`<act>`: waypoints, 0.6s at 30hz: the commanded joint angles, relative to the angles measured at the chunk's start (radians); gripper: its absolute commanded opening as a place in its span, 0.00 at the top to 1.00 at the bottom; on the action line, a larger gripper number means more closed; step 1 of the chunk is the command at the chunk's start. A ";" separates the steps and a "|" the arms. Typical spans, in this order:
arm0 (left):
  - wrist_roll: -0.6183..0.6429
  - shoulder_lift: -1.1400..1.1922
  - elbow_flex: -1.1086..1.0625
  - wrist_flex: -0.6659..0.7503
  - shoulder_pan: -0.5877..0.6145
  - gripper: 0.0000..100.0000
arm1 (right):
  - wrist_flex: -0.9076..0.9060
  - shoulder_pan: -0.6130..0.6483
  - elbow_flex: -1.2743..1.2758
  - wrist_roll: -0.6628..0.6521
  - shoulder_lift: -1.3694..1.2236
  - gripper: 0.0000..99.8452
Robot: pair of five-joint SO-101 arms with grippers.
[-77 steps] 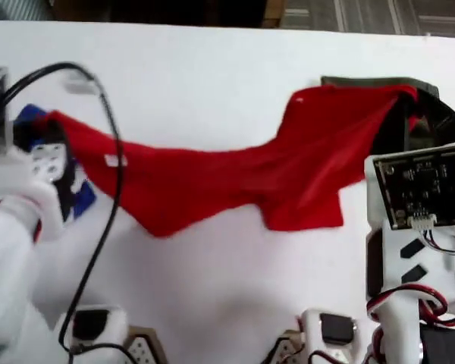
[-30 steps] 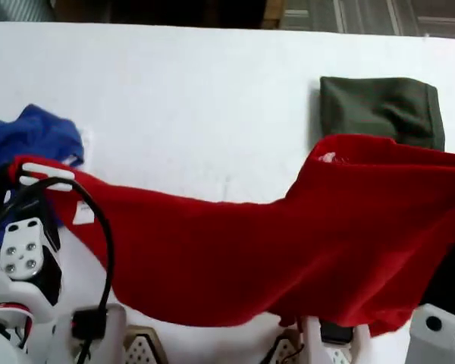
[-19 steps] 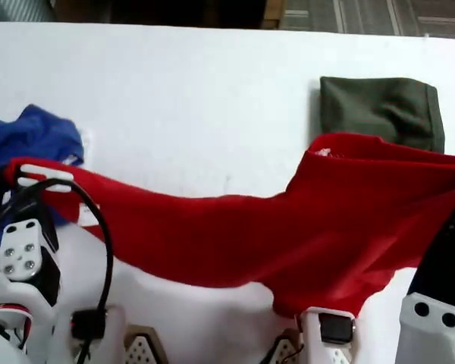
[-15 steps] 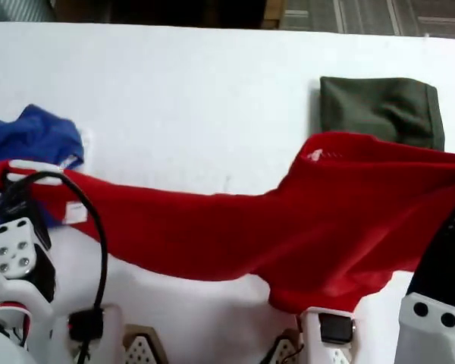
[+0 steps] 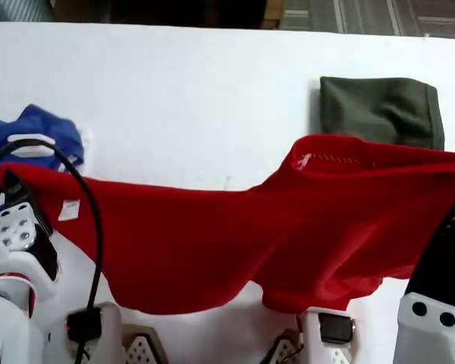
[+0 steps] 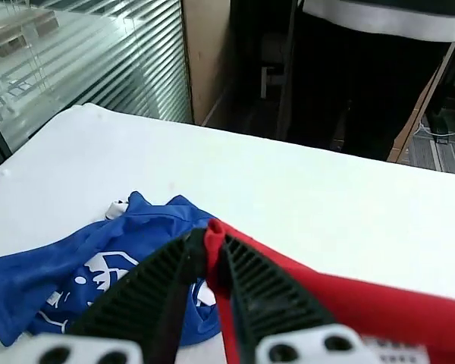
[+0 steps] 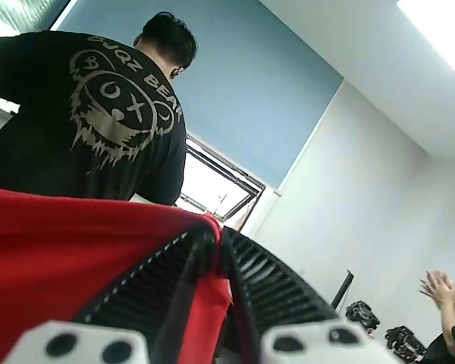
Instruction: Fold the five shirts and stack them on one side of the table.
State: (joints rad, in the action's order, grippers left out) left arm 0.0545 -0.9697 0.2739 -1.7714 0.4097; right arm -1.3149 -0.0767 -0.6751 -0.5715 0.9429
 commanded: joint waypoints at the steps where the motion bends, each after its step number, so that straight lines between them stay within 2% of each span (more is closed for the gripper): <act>1: 0.003 0.002 0.077 -0.014 0.014 0.97 | -0.015 -0.004 -0.008 0.023 -0.012 0.98; 10: 0.003 -0.106 0.107 -0.015 0.014 0.97 | -0.044 -0.004 -0.005 0.020 0.053 0.98; 14: 0.002 -0.109 0.016 -0.003 0.014 0.97 | -0.036 -0.004 0.040 0.026 0.013 0.98; 18: 0.006 -0.041 -0.127 0.120 0.014 0.97 | 0.004 0.047 0.150 0.044 -0.074 0.98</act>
State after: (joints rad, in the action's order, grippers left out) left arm 0.0514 -1.0664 0.2232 -1.7407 0.4112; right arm -1.3487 -0.0706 -0.5923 -0.5485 0.9643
